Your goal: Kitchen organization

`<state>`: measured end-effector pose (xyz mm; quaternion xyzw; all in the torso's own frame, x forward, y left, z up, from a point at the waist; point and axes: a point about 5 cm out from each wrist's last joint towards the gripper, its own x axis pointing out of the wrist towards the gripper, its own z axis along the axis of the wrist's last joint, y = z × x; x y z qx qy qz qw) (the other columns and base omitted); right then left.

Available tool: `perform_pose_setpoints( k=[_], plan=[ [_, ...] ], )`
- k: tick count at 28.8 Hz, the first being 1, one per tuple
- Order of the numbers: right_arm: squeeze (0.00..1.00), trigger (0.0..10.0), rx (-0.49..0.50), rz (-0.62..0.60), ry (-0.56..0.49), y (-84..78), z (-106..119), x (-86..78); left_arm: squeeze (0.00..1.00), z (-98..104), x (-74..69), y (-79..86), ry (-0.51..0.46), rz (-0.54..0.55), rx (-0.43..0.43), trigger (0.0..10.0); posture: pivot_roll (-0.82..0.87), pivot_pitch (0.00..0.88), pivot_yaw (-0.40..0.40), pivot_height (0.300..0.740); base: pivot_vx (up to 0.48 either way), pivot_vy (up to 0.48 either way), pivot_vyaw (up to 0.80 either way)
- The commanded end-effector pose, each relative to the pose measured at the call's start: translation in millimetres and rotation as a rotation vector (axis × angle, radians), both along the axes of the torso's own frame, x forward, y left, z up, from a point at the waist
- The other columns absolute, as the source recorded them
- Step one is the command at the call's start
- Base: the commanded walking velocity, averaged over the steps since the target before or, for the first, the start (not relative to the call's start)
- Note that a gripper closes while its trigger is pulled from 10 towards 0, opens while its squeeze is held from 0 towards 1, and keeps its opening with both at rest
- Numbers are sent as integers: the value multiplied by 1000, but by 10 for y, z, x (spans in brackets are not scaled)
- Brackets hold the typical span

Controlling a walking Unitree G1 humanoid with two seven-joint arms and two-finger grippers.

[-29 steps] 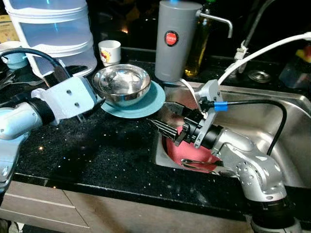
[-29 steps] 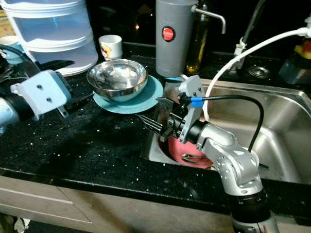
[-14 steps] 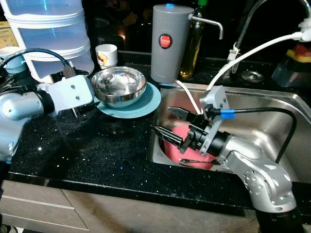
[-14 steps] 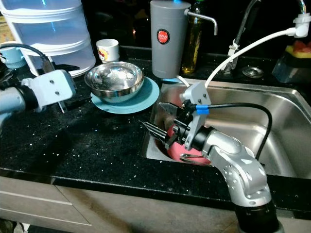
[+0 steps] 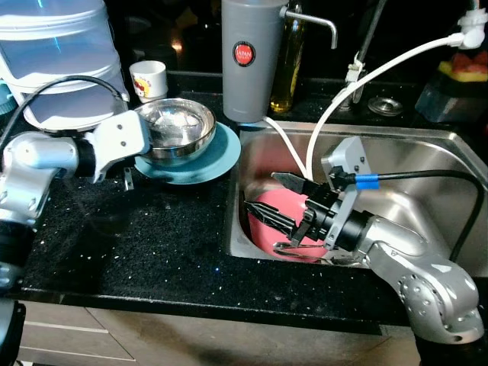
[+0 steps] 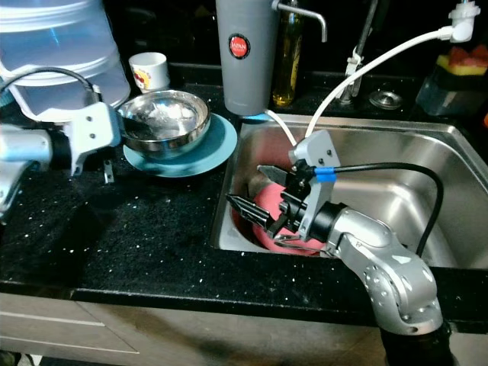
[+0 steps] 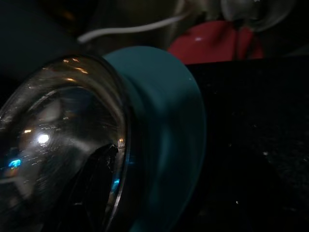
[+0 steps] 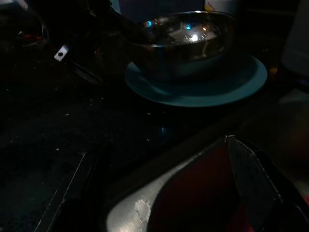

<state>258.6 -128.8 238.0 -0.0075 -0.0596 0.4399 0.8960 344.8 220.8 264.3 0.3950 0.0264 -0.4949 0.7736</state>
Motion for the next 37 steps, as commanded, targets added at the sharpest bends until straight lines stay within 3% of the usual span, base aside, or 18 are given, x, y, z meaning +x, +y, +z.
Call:
perform_pose_setpoints(
  k=[1, 2, 3, 12, 21, 27, 31, 33, 37],
  plan=[
    [0, 10000, -4, -11, 0, -35, 26, -25, 0, -17, 42, 39, 52, -6, 36, 9020, -24, 107, -5, 740, 0, 0, 0],
    [0, 10000, -6, -16, 1, -41, 29, -25, 0, 2, 65, 67, 59, -2, 52, 4078, -24, 107, -5, 740, 0, 0, 0],
    [0, 10000, -8, -22, 1, -45, 31, -24, 0, 15, 82, 93, 66, 7, 63, 0, -25, 107, -3, 740, 0, 0, 0],
    [0, 10000, -9, -41, -1, -50, 40, 0, 0, 72, 100, 172, 80, 6, 120, 0, -21, 83, -2, 740, 0, 0, 0],
    [0, 10000, 5, -54, -20, -28, 50, 71, 0, 239, 113, 159, -7, -8, 146, 0, 1, 30, 0, 740, 0, 0, 0],
    [0, 10000, 26, -77, -35, -14, 56, 134, 0, 398, 79, 135, -101, -14, 98, 0, 8, 1, 2, 740, 0, 0, 0],
    [0, 10000, 70, -139, -33, -37, 76, 219, 0, 730, -20, 8, -232, -58, -28, 0, 19, 0, 5, 740, 0, 0, 0],
    [0, 10000, 80, -152, -30, -42, 78, 236, 0, 786, -41, -14, -252, -64, -53, 0, 20, 0, 5, 740, 0, 0, 0],
    [0, 10000, 190, -167, 6, -88, 121, 286, 0, 1037, -302, -265, -314, -156, -274, 0, 30, 0, 17, 740, 0, 0, -400]
  ],
)
